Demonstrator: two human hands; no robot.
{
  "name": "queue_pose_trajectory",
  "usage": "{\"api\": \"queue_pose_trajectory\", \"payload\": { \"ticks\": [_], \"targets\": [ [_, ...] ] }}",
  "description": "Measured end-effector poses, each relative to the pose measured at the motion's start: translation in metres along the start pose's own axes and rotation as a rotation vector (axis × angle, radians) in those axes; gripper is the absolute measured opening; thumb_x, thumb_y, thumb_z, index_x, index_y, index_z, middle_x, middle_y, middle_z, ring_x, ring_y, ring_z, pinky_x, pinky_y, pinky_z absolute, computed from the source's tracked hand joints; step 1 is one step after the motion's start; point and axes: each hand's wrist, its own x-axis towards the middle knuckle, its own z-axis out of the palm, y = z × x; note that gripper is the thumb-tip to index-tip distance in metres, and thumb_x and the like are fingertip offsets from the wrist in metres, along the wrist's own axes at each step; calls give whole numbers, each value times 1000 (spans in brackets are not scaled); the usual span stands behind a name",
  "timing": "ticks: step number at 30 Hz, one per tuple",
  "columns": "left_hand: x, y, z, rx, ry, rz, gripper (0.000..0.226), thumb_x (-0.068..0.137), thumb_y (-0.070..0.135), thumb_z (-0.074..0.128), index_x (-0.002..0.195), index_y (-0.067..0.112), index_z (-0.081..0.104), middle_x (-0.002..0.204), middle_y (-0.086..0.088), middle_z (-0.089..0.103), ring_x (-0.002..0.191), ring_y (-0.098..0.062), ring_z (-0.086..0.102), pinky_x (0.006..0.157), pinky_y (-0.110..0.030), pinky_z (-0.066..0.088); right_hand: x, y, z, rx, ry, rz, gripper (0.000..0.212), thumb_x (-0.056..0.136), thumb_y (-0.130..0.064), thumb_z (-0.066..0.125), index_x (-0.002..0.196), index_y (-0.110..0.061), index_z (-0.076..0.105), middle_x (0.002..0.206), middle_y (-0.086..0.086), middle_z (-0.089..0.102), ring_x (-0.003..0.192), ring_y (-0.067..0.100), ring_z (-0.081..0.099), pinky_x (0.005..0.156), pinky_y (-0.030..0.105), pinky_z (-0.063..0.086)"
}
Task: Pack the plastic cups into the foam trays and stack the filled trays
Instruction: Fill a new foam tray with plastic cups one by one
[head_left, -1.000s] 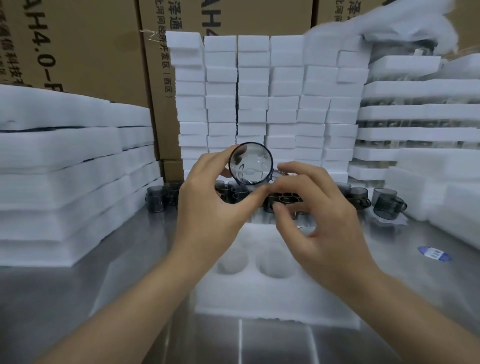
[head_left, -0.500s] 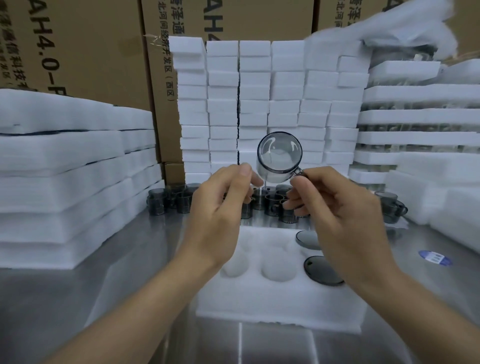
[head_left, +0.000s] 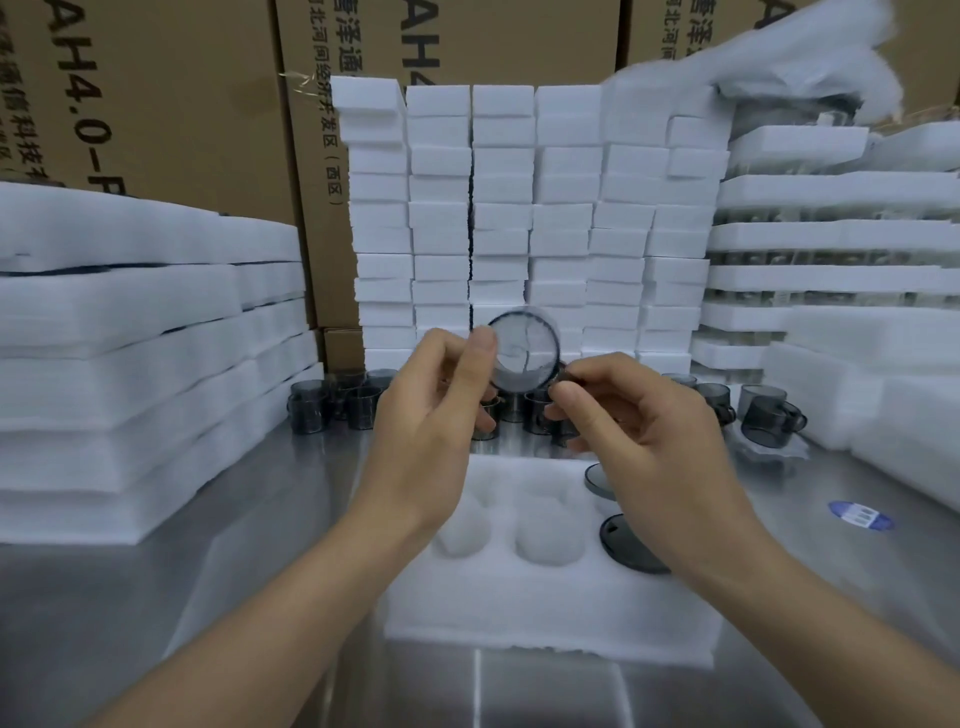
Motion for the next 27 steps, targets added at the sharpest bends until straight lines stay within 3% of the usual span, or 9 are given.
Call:
{"api": "queue_pose_trajectory", "payload": {
  "ticks": [3, 7, 11, 14, 18, 22, 27],
  "targets": [
    [1, 1, -1, 26, -48, -62, 40, 91, 66, 60, 112, 32, 62, 94, 10, 75, 75, -15, 73, 61, -10, 45, 1, -1, -3, -3, 49, 11, 14, 101, -19, 72, 102, -33, 73, 100, -11, 78, 99, 15, 75, 84, 49, 62],
    [-1, -1, -1, 35, -125, -70, 45, 90, 56, 75, 128, 38, 59, 101, 10, 79, 81, -21, 74, 64, -12, 47, 1, -4, -5, 24, 66, 25, 27, 100, -16, 71, 113, -39, 67, 109, -12, 75, 100, 14, 75, 67, 51, 64],
    [0, -4, -3, 24, -179, -49, 62, 90, 52, 74, 148, 45, 54, 110, 9, 79, 90, -26, 74, 74, -17, 53, 2, -5, -7, 35, 50, 29, 48, 98, -11, 71, 135, -40, 60, 122, -11, 72, 114, 10, 71, 83, 41, 65],
    [1, -6, -6, 37, -197, 7, 55, 96, 45, 76, 147, 48, 55, 112, 9, 80, 94, -20, 76, 86, -27, 59, 1, -5, -8, -30, -15, 23, 62, 94, -16, 75, 142, -47, 54, 130, -19, 65, 119, 7, 67, 92, 36, 60],
    [0, -6, -4, 44, -254, 16, 54, 99, 48, 68, 150, 49, 51, 115, 12, 79, 102, -15, 76, 79, -20, 53, 5, -3, -9, -53, -54, 59, 55, 90, -31, 83, 137, -45, 58, 133, -18, 63, 123, 9, 63, 98, 39, 56],
    [0, -7, -4, 38, -273, -81, 56, 97, 50, 59, 152, 51, 50, 122, 15, 75, 105, -14, 75, 75, -25, 56, 6, -3, -14, -171, 4, 35, 51, 83, -36, 87, 127, -43, 62, 128, -25, 58, 125, -6, 53, 100, 13, 43],
    [0, -4, -3, 32, -206, -111, 41, 95, 50, 53, 133, 45, 67, 117, 12, 75, 103, -14, 73, 80, -33, 53, 3, -4, -12, -262, 28, -65, 52, 80, -29, 88, 126, -36, 64, 131, -20, 55, 133, 3, 46, 106, 15, 37]
  ]
}}
